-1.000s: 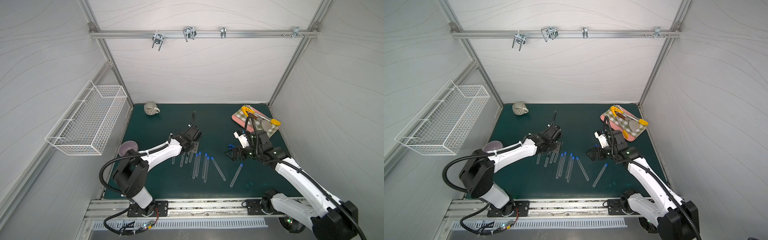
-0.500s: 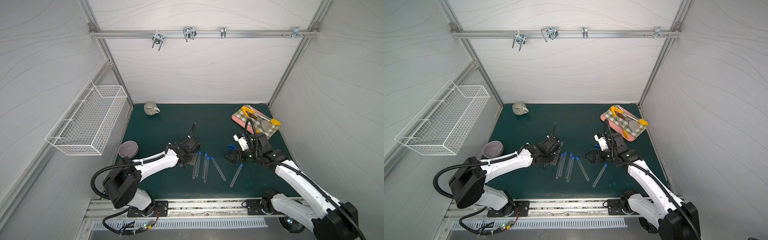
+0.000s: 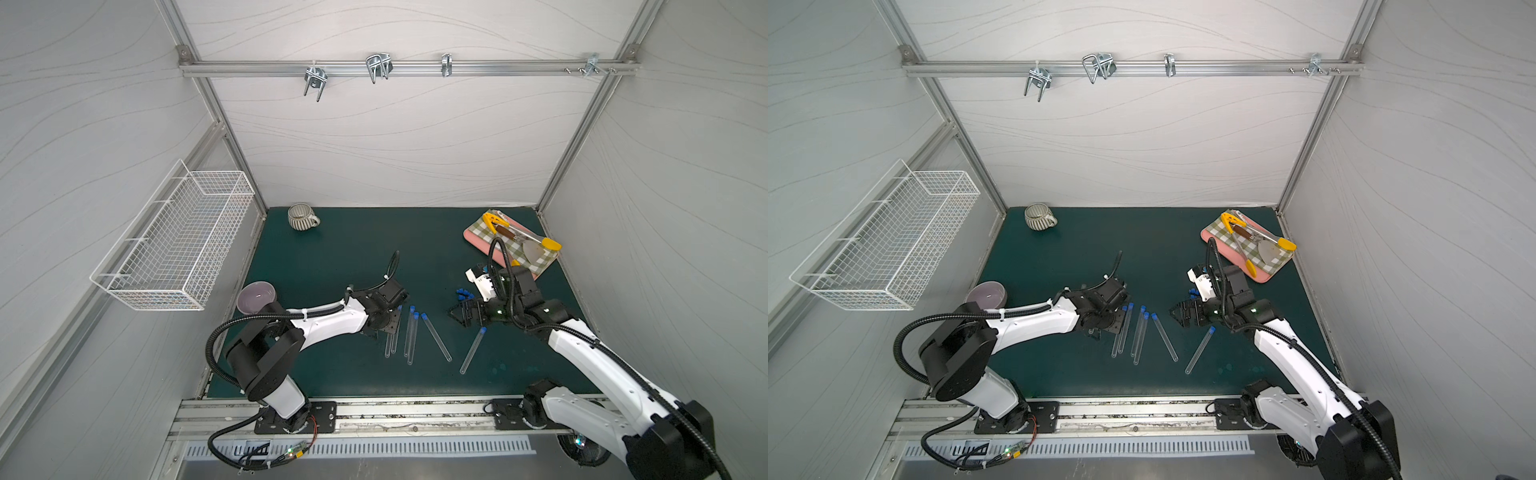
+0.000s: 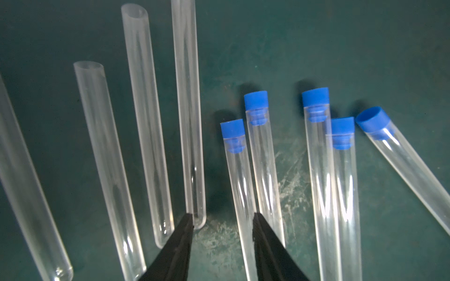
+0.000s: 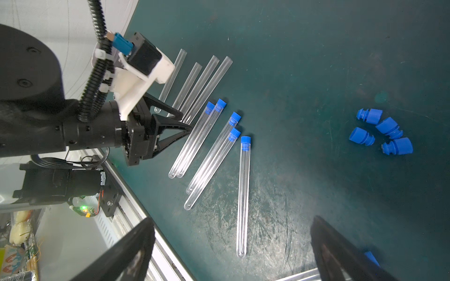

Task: Remove stoppers from test tubes
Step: Adjust the test tube at the center of the board.

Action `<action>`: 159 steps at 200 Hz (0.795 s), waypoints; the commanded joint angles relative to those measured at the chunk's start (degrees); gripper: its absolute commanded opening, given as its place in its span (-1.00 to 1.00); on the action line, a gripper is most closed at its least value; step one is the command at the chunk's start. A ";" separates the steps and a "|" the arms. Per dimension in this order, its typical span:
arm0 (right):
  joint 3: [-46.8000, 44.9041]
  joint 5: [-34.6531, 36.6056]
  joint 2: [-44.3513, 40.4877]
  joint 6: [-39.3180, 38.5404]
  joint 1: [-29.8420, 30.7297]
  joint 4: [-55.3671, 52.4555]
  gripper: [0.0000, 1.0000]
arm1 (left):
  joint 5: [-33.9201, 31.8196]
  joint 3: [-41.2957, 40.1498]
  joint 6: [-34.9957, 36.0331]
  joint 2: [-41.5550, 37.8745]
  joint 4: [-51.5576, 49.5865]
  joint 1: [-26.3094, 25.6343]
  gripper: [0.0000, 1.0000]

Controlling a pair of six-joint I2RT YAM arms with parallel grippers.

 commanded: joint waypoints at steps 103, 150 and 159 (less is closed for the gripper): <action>-0.46 -0.70 -0.17 -0.39 0.33 0.91 0.98 | 0.44 2.55 -1.92 4.38 1.77 -0.67 -0.20; -0.09 -0.82 0.18 -0.48 0.39 1.05 0.98 | -1.07 1.67 -2.88 3.00 0.04 -2.04 -0.20; 0.02 -0.79 0.24 -0.53 0.33 1.00 0.98 | -1.79 1.20 -3.05 2.31 -0.55 -2.46 -0.20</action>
